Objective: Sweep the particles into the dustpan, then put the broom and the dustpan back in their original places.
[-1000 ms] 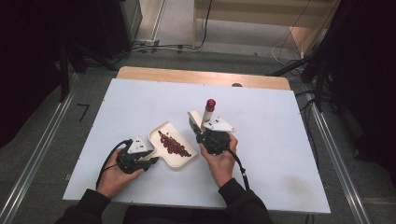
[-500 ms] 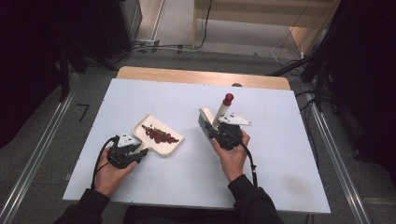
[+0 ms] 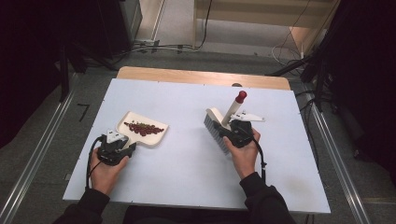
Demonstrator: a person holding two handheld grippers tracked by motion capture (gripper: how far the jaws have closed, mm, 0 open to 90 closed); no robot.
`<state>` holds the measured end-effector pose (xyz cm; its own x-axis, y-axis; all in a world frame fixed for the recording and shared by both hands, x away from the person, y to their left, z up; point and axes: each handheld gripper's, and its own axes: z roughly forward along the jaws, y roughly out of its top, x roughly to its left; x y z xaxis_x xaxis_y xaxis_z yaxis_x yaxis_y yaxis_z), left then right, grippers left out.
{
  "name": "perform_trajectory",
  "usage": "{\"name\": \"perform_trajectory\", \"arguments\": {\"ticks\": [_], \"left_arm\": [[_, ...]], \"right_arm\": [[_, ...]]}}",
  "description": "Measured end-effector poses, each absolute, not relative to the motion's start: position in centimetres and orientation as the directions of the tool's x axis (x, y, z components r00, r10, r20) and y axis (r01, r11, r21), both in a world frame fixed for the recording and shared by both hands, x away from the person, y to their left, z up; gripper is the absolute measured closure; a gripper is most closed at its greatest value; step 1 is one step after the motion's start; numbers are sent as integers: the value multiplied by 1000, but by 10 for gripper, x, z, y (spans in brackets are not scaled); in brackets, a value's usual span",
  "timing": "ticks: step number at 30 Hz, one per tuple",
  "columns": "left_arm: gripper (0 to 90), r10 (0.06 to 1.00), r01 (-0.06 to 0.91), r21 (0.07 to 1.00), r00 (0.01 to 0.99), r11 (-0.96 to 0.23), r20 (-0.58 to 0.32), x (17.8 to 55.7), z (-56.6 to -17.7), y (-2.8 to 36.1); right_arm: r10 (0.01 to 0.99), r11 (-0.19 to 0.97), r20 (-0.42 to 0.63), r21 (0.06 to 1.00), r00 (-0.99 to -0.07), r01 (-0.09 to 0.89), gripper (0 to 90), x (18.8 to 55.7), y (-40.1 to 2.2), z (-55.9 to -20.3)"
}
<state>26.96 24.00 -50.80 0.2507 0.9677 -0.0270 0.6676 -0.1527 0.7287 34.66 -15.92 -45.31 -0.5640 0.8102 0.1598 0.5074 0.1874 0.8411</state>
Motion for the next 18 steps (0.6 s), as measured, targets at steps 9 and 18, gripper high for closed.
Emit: {"name": "perform_trajectory", "arguments": {"ticks": [9,18], "left_arm": [[668,981,669,734,195,-119,-20,269,-509,239],[668,991,667,742,129,-67,-27,269,-510,239]], "right_arm": [[801,167,190,839,-568,517,642,344,-191,-451],[770,160,243,822,-590,547,642,342,-214,-452]]}}
